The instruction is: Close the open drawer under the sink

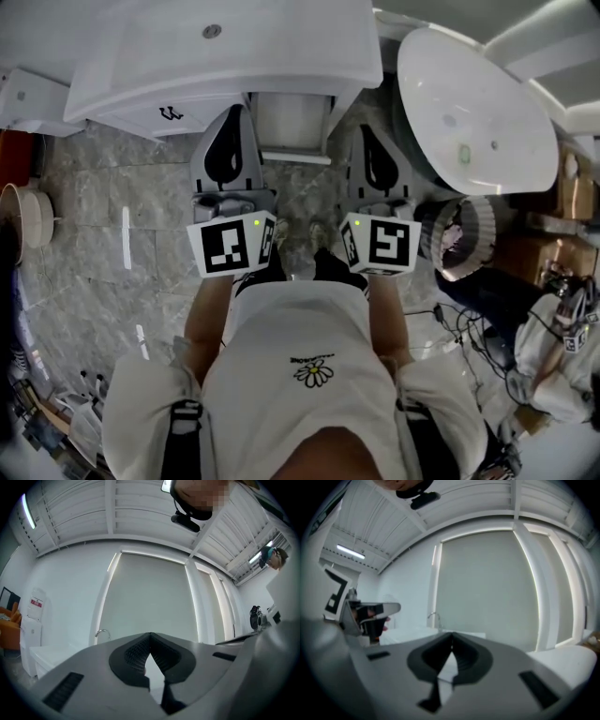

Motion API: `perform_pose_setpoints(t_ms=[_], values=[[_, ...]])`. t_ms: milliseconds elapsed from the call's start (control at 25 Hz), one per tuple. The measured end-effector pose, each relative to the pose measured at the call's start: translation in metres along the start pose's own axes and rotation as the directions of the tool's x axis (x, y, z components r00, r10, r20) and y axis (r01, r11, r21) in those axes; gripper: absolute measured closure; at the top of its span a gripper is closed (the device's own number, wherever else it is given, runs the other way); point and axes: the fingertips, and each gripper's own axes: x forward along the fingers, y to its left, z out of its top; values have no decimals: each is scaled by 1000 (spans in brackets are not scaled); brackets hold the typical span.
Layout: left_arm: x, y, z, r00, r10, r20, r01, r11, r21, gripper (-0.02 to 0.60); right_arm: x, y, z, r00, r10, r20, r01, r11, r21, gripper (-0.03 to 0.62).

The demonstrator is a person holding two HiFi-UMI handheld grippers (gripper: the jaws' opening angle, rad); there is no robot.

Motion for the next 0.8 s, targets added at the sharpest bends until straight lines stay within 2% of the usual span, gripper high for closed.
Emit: perform_pose_setpoints(t_ms=[200, 400, 480, 800], values=[[8, 2, -61, 997, -22, -74, 20, 999, -34, 560, 21, -3, -36, 999, -42, -30, 42, 999, 16, 565], [17, 14, -148, 987, -2, -163, 3, 1000, 3, 560, 50, -6, -102, 997, -31, -67, 34, 998, 45, 565], [14, 19, -177, 982, 14, -189, -16, 1000, -6, 560, 58, -6, -127, 997, -24, -78, 27, 999, 43, 565], [-3, 18, -249, 979, 9, -204, -8, 1000, 4, 560, 60, 11, -197, 996, 10, -86, -9, 1000, 19, 565]])
